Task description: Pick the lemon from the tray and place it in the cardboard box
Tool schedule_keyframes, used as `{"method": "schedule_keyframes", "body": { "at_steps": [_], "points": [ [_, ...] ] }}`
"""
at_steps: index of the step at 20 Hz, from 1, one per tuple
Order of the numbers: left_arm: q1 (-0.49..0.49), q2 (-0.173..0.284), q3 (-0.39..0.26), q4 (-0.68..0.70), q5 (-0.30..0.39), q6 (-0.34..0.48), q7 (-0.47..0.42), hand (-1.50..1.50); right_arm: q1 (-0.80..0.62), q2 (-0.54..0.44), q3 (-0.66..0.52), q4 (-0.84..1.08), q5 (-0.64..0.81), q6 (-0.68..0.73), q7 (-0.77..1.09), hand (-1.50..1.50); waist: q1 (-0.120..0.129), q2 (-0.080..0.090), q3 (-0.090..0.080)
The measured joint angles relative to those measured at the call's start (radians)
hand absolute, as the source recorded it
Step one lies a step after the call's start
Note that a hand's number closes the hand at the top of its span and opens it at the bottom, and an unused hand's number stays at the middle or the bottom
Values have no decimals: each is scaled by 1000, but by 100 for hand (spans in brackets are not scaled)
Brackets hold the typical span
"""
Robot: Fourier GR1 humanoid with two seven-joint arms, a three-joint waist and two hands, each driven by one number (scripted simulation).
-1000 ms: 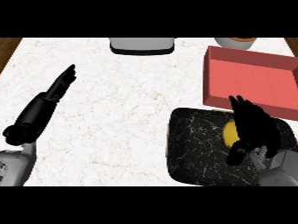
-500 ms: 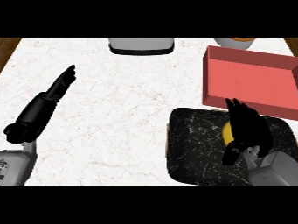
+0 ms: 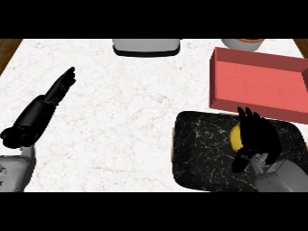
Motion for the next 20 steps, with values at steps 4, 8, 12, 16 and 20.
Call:
{"method": "schedule_keyframes", "body": {
  "at_steps": [4, 8, 12, 16, 20],
  "points": [
    [-13, -15, 6, -15, -13, -6, 18, 0, 32, -4, -31, 42, 30, 3, -91, 150, 0, 0, 0],
    [-10, -13, 16, -25, -16, -22, 26, 0, 29, -4, -24, 75, 94, -36, -190, 150, 1, -2, -2],
    [-11, -45, 3, -38, -40, -6, 40, 0, 2, 12, -28, 113, 172, -75, -242, 150, 2, -2, -3],
    [-23, -44, 4, -28, -32, -21, 32, 0, -15, 10, 91, 65, 168, -65, -451, 150, 20, 2, -1],
    [-34, -51, -10, -27, -32, -28, 28, 0, -44, 21, 258, -24, 134, -43, -729, 150, 49, 6, 2]
  ]
}}
